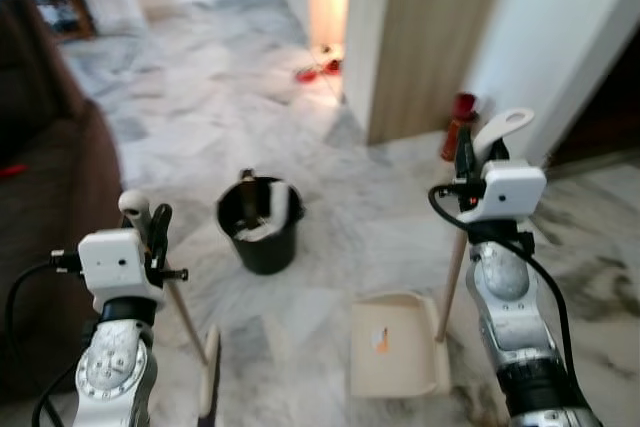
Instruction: Sweep floor
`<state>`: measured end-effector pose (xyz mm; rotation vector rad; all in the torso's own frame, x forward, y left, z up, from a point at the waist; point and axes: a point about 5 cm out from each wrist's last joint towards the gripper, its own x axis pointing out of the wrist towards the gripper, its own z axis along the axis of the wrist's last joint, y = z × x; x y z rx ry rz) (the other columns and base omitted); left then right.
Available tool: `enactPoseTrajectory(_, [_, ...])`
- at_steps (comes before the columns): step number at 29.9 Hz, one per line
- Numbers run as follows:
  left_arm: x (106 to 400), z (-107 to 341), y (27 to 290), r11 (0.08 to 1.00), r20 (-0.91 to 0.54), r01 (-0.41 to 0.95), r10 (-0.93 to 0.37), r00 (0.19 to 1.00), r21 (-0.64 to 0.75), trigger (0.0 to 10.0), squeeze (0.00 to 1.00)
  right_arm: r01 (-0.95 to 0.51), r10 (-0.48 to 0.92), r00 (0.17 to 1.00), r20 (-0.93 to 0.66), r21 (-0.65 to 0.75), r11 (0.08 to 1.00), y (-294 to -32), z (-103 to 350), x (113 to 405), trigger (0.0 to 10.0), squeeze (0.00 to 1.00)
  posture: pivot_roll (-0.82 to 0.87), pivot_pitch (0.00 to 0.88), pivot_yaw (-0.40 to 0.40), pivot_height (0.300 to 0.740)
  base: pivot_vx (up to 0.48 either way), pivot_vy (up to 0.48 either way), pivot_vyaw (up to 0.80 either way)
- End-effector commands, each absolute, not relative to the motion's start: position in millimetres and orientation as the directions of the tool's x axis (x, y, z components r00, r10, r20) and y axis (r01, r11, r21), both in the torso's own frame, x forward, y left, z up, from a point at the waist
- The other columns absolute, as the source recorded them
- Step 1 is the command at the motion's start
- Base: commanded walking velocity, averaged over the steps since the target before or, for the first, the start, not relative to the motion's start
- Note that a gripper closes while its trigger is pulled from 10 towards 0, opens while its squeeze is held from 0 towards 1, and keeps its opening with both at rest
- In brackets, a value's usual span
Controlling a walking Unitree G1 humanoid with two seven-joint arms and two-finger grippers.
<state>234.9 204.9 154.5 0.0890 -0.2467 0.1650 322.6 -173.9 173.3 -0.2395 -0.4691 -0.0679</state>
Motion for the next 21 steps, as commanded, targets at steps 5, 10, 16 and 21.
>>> enactPoseTrajectory(5, [235.0,162.3,205.9,0.981,0.284,-0.177,0.149,0.947,0.075,10.0,0.0,0.123,-0.004,0.868,0.497,-0.206,0.971,-171.8,185.8,322.7,10.0,0.0,0.04,0.082,0.028,0.74,0.0,0.0,-0.8])
enactPoseTrajectory(10, [235.0,161.9,204.9,0.981,0.281,-0.183,0.156,0.947,0.07,10.0,0.0,0.119,-0.004,0.87,0.493,-0.203,0.972,-171.0,184.7,322.0,10.0,0.0,0.04,0.097,0.02,0.74,0.0,0.0,-0.8])
enactPoseTrajectory(16, [235.1,159.9,207.0,0.979,0.274,-0.189,0.162,0.948,0.073,10.0,0.0,0.123,-0.012,0.868,0.496,-0.192,0.974,-171.1,187.2,322.3,10.0,0.0,0.03,0.1,0.02,0.74,0.0,0.0,-0.8])
enactPoseTrajectory(21, [237.1,160.6,206.2,0.98,0.273,-0.184,0.158,0.949,0.074,10.0,0.0,0.128,-0.022,0.871,0.49,-0.183,0.975,-171.4,185.7,321.4,10.0,0.0,0.02,0.104,0.031,0.74,0.0,0.0,-0.8])
